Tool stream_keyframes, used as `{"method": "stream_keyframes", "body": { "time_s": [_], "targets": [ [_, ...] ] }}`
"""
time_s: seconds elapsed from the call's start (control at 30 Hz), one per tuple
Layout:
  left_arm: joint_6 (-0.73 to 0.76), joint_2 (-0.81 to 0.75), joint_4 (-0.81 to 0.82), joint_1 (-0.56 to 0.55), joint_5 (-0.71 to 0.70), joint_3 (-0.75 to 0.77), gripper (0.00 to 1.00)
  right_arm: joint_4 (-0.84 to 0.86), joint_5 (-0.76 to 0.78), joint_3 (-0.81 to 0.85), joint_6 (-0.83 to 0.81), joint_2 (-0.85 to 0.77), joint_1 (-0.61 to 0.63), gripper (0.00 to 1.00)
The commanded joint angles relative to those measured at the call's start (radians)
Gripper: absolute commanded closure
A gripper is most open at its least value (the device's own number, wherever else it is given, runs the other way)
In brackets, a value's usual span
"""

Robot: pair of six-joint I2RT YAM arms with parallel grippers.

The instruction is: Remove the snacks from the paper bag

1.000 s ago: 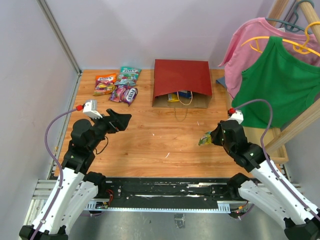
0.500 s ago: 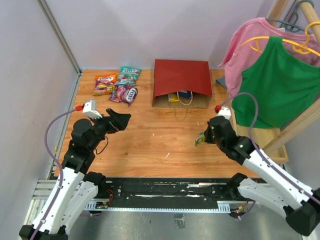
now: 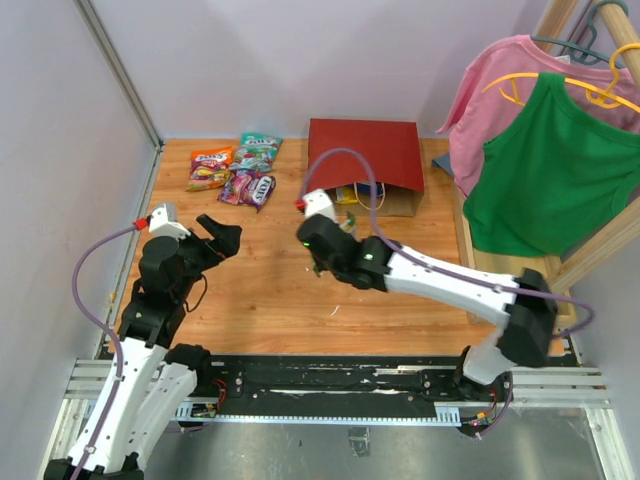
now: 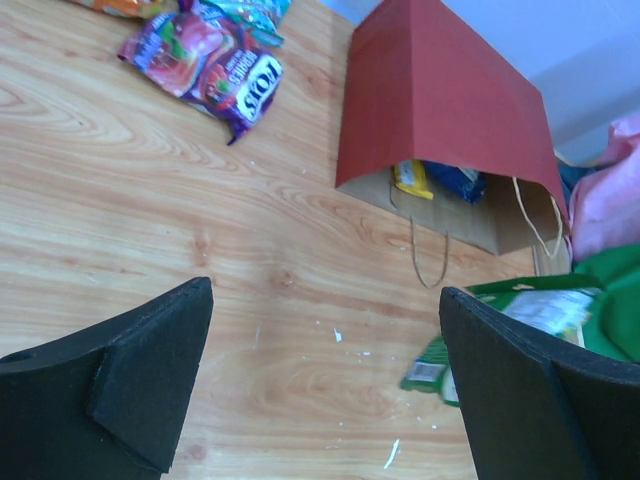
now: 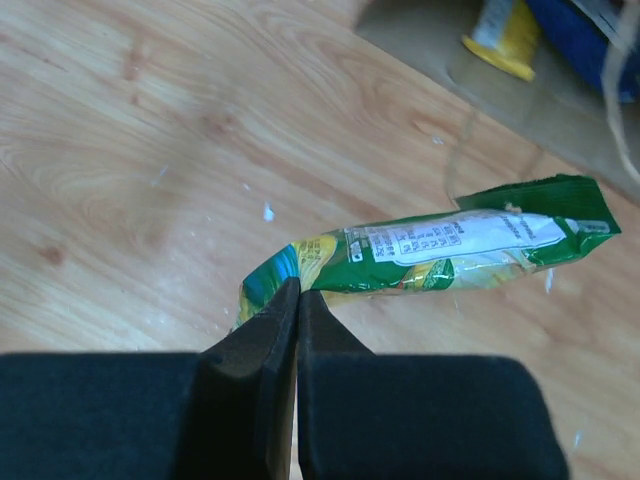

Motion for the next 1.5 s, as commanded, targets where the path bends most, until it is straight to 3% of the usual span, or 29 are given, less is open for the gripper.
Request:
{"method": "stream_keyframes", "body": {
  "time_s": [0.0, 0.17, 0.2, 0.27, 0.3, 0.37, 0.57, 0.77, 0.93, 1.0, 1.13, 1.23, 1.33, 1.47],
  "targets": [
    [0.036, -0.037, -0.069, 0.005, -0.130, 0.062, 0.00, -0.048, -0.002, 0.237, -0.160, 0.252, 0.054, 0.99],
    [0.056, -0.061, -0.178, 0.006, -0.281, 0.127, 0.00, -0.113, -0.028, 0.465, -0.216, 0.506, 0.109, 0.95],
    [0.053, -0.073, -0.183, 0.005, -0.285, 0.131, 0.00, -0.117, -0.033, 0.501, -0.218, 0.552, 0.119, 0.86],
    [0.047, -0.089, -0.191, 0.006, -0.291, 0.138, 0.00, -0.100, -0.050, 0.522, -0.228, 0.588, 0.135, 0.36],
    [0.044, -0.094, -0.195, 0.007, -0.291, 0.140, 0.00, -0.069, -0.052, 0.516, -0.234, 0.588, 0.141, 0.19],
    [0.043, -0.096, -0.199, 0.006, -0.289, 0.145, 0.00, -0.019, -0.119, 0.486, -0.235, 0.555, 0.143, 0.01],
    [0.049, -0.078, -0.191, 0.007, -0.247, 0.148, 0.00, 0.213, -0.160, 0.153, -0.221, 0.230, 0.134, 0.02],
    [0.051, 0.017, -0.143, 0.005, -0.095, 0.109, 0.01, 0.283, -0.087, -0.348, -0.109, -0.326, 0.067, 0.02],
    [-0.041, 0.040, 0.007, 0.002, 0.076, -0.020, 0.21, 0.280, 0.060, -0.622, -0.016, -0.828, 0.030, 0.02],
    [-0.058, 0.052, 0.028, -0.029, 0.079, -0.053, 0.23, 0.280, 0.085, -0.688, 0.001, -0.946, 0.018, 0.02],
    [-0.092, 0.083, 0.050, -0.143, -0.017, -0.097, 0.23, 0.249, 0.092, -0.734, 0.029, -0.988, -0.032, 0.02],
    [-0.131, 0.135, 0.101, -0.239, -0.056, -0.143, 0.24, 0.215, 0.022, -0.704, 0.077, -0.891, -0.101, 0.02],
    [-0.147, 0.201, 0.146, -0.316, -0.085, -0.158, 0.24, 0.190, -0.150, -0.662, 0.108, -0.757, -0.193, 0.02],
    [-0.157, 0.237, 0.215, -0.338, -0.056, -0.192, 0.24, 0.236, -0.197, -0.688, 0.128, -0.720, -0.235, 0.02]
  ]
}}
